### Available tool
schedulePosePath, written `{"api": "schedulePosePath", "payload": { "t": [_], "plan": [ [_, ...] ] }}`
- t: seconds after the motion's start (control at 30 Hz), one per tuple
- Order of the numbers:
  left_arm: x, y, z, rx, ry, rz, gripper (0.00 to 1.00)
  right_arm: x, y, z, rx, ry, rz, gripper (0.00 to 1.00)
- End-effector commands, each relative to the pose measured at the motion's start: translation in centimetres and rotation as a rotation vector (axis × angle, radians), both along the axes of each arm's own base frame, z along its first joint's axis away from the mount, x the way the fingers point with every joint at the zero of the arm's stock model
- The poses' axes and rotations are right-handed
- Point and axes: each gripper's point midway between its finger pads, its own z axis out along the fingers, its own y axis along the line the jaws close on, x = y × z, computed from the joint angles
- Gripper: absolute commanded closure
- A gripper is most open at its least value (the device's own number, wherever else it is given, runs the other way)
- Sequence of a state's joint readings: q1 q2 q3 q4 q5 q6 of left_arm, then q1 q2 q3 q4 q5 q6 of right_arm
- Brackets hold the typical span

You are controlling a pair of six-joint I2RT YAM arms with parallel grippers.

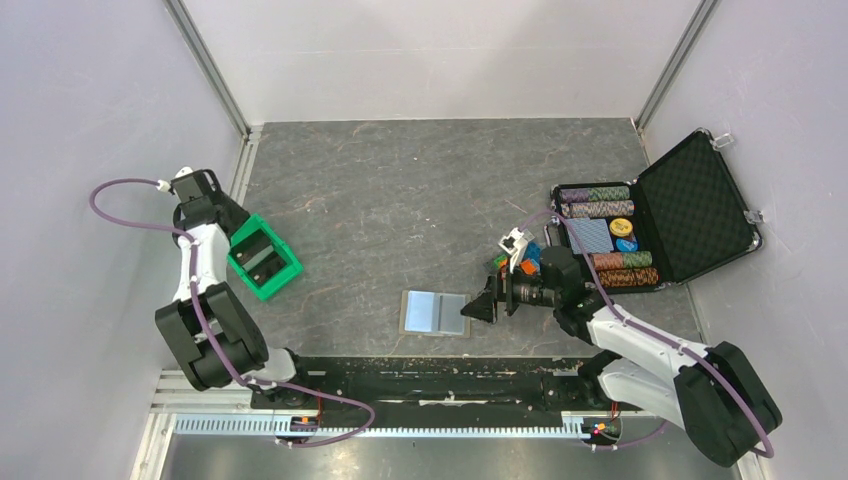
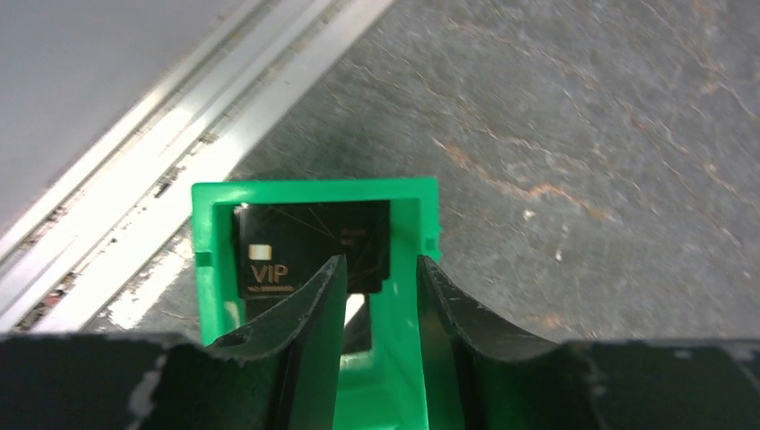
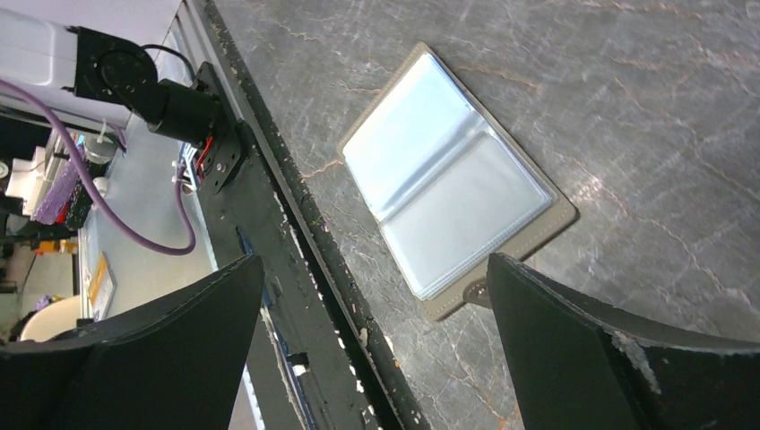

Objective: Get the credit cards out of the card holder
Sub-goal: Place the credit card in the storage box, then remove the credit card from the card holder.

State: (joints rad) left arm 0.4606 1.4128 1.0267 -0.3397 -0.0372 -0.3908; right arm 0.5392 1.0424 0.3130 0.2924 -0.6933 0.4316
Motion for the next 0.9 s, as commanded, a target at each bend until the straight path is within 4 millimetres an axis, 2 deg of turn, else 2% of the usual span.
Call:
{"api": "schedulePosePath", "payload": {
  "t": [0.0,0.2,0.37,0.53,0.63,0.7,0.8,0.87],
  "plan": [
    [0.6,-3.6,2.8,-0.126,-0.091,-0.106,0.58,1.7,-0.2,1.4,-0.001,0.018,-0.104,0.02],
    [0.2,-8.2,4.6,-0.237,-0.17,-0.213,0.55,2.8,-1.2,1.3,-0.054,0.034,-0.197,0.02],
    [-0.1,-15.2,6.7,-0.326,-0.214,-0.429,0.56,2.8,-1.6,0.9,-0.082,0.041,-0.219,0.03],
    [-2.1,-20.8,8.1,-0.378,-0.223,-0.599,0.57,2.9,-1.3,1.3,-0.081,0.059,-0.208,0.03],
    [-3.9,-24.5,7.7,-0.507,-0.252,-0.664,0.59,2.8,-1.0,1.7,-0.06,0.067,-0.201,0.05],
    [-5.6,-27.1,6.8,-0.575,-0.242,-0.717,0.6,2.7,-0.8,1.8,-0.039,0.08,-0.204,0.06],
    [-8.5,-30.0,4.9,-0.612,-0.187,-0.79,0.61,2.4,-0.5,2.1,0.002,0.091,-0.206,0.08],
    [-9.9,-31.1,3.9,-0.638,-0.169,-0.813,0.61,2.2,-0.3,2.3,0.021,0.09,-0.206,0.08]
  ]
}}
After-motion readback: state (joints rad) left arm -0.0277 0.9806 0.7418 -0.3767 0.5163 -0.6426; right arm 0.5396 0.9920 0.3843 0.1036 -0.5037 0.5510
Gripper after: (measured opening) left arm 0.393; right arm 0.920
